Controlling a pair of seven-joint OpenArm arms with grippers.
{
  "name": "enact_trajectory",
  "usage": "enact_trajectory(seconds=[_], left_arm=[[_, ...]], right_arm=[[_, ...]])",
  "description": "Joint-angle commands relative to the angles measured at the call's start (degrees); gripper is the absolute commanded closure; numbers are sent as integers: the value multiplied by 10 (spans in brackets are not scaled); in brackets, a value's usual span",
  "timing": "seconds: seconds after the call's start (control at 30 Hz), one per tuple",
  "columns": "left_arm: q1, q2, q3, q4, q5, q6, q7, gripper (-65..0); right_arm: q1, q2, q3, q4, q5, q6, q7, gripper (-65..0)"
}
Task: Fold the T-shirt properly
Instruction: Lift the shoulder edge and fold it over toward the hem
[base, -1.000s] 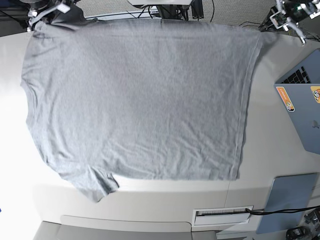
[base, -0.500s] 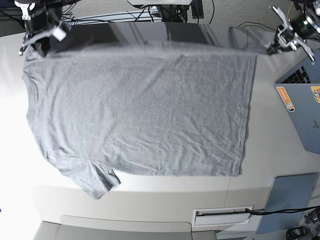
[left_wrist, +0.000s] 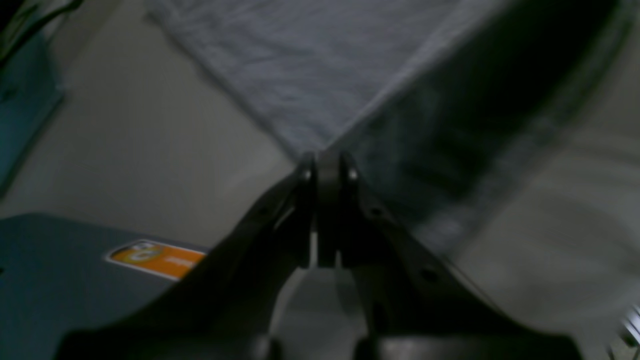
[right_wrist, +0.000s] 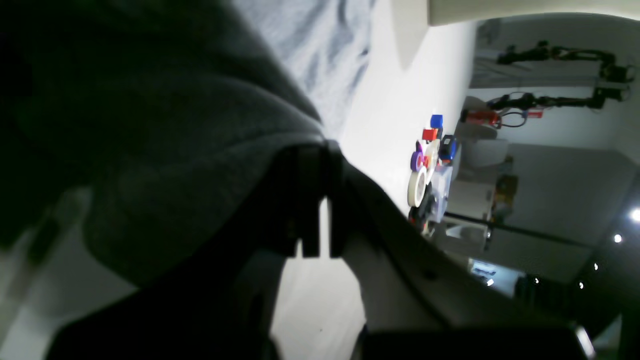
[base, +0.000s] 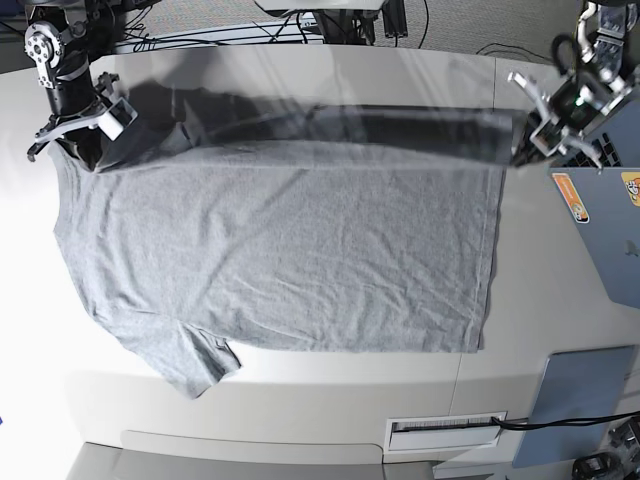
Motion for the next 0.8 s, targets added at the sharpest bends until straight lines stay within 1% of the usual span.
enact_trajectory(seconds=[0.0, 0.07, 0.17, 0.3, 0.37, 0.43, 0.57, 0.67, 0.77], left_arm=[[-15, -12, 5, 4, -19, 17, 6, 0], [-42, -12, 17, -2, -51, 29, 36, 0], [-75, -12, 18, -14, -93, 23, 48, 0], [-103, -7, 18, -33, -96, -10, 50, 0], [-115, 1, 18, -41, -96, -10, 50, 0], [-128, 10, 18, -52, -96, -11, 51, 0], [-156, 20, 18, -85, -96, -20, 50, 0], [-173, 26, 18, -104, -96, -19, 51, 0], [-183, 30, 18, -120, -95, -21, 51, 0]], right_arm=[[5, 9, 6, 0, -2, -14, 4, 0], [18, 9, 6, -15, 8, -14, 16, 0], [39, 8, 6, -38, 31, -14, 31, 0], [66, 8, 5, -64, 41, -14, 38, 0], [79, 8, 5, -85, 61, -14, 52, 0], [94, 8, -3, -104, 65, -14, 61, 0], [131, 10, -45, -130, 59, -14, 60, 0], [171, 10, -80, -154, 48, -14, 57, 0], [207, 10, -113, -176, 47, -14, 43, 0]])
